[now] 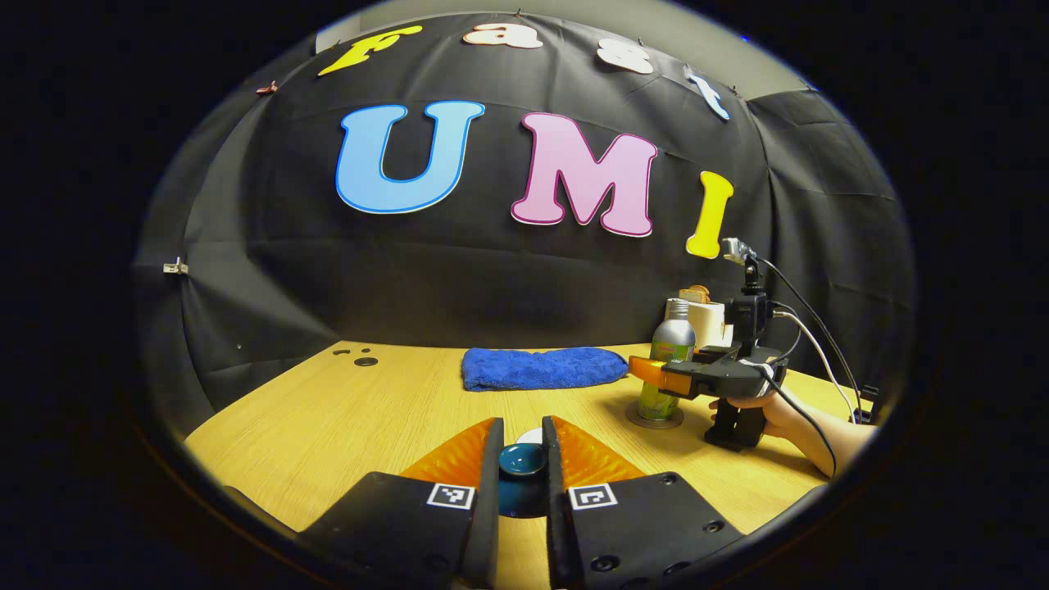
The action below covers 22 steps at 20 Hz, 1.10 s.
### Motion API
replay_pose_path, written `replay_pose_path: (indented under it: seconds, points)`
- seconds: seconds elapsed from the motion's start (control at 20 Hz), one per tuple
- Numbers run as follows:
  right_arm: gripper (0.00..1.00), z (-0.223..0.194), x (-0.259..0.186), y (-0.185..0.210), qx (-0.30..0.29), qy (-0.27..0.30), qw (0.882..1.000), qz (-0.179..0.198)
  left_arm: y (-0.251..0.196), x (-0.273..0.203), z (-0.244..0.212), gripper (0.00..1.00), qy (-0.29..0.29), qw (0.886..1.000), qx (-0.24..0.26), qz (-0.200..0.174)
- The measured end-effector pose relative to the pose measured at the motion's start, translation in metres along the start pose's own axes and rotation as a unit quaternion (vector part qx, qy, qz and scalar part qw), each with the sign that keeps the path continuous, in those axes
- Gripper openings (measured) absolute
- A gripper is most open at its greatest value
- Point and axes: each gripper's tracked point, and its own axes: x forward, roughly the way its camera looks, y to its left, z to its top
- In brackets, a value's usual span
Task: Open the teacup lid with one hand, grasp the water bottle and pour water into the teacup with the other hand; after pouring, place the water bottle on the coaster and then close the teacup lid.
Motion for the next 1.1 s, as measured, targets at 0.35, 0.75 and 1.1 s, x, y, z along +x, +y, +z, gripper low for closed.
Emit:
replay_pose_path:
  seconds: [0.35, 0.75, 1.1]
  points:
    - [0.99, 0.005, -0.024, -0.005, 0.037, 0.019, 0.999, -0.010, -0.008, 0.000, 0.003, 0.28, 0.002, 1.000, 0.008, 0.003]
    - [1.00, 0.011, -0.077, -0.015, 0.012, 0.013, 1.000, -0.023, -0.036, 0.026, 0.010, 0.28, -0.001, 1.000, 0.000, -0.023]
    - [1.00, 0.002, -0.096, 0.001, -0.007, 0.014, 1.000, -0.004, -0.038, 0.045, 0.011, 0.28, -0.010, 1.000, -0.009, -0.022]
